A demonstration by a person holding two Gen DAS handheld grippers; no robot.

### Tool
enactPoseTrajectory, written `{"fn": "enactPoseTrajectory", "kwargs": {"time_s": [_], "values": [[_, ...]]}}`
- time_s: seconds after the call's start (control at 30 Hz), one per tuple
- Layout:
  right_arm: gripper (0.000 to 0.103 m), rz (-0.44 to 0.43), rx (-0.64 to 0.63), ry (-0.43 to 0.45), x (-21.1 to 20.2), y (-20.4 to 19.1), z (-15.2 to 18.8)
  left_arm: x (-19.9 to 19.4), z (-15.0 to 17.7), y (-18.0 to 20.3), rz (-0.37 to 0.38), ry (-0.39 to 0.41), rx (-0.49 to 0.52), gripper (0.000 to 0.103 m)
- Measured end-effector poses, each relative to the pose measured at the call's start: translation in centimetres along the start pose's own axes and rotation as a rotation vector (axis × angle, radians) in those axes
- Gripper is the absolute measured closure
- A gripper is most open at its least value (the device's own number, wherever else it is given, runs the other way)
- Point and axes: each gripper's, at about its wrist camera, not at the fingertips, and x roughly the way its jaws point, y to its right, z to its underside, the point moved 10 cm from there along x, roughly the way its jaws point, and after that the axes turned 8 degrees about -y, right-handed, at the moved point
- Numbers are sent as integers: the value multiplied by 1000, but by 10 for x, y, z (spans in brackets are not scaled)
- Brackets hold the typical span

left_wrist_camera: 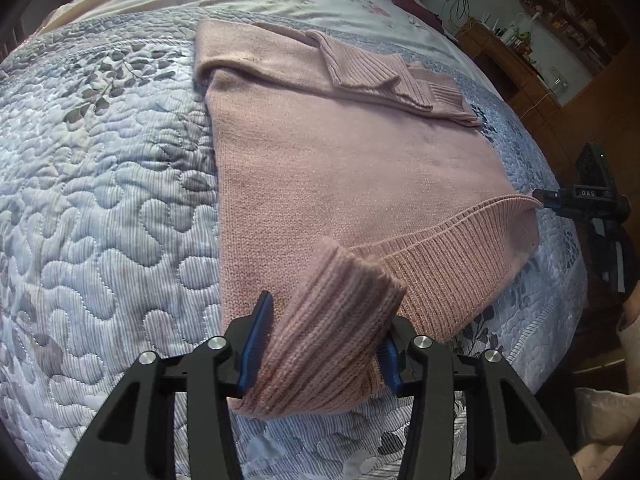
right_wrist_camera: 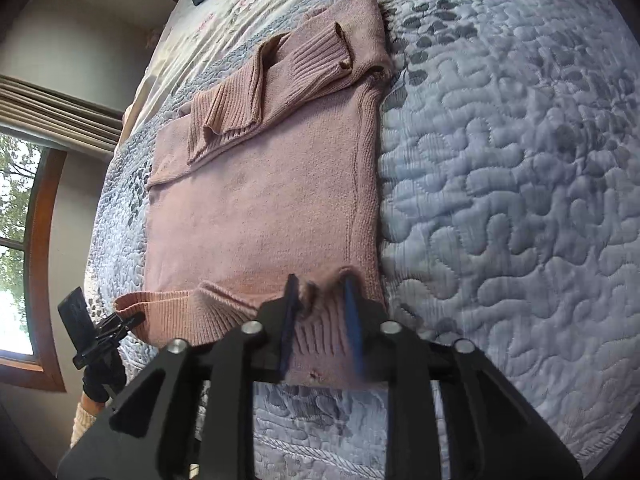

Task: Fold small clothes
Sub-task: 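Regrasp the folded hem with both tools and lay it over the collar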

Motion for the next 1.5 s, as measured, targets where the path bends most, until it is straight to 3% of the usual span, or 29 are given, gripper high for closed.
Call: {"fn": "enactPoseTrajectory", "kwargs": {"time_s": [0.03,0.27,0.6,0.67,0.73,0.8,0.87,0.93,0.97,1.0,1.33,1.5], "values": [[45,44,-11,28,-7,4,-2,-1,1,0,2,0,1,56],[44,57,-106,44,-17,3,-4,2,-2,5,3,3,11,56],[46,243,-337,-47,41,-21,-9,18,-8,3,-6,-30,8,55],[57,263,-351,-66,49,-18,-10,20,-10,4,-12,-31,14,55],[76,285,-368,-72,53,-15,-9,20,-12,4,-20,-26,20,56],[82,277,-387,-57,49,-17,-7,19,-13,6,-20,-18,23,58],[83,273,-404,-29,39,-20,-4,15,-14,10,-5,-10,30,73],[85,254,-401,4,26,-21,0,9,-13,14,3,9,41,80],[93,246,-393,18,21,-22,2,5,-12,16,0,19,45,83],[97,216,-378,17,16,-22,5,1,-10,17,-1,27,49,83],[98,64,-309,99,-18,-30,44,-21,14,33,31,84,67,90],[98,-23,-272,147,-52,-37,44,-50,-5,44,36,141,86,91]]}}
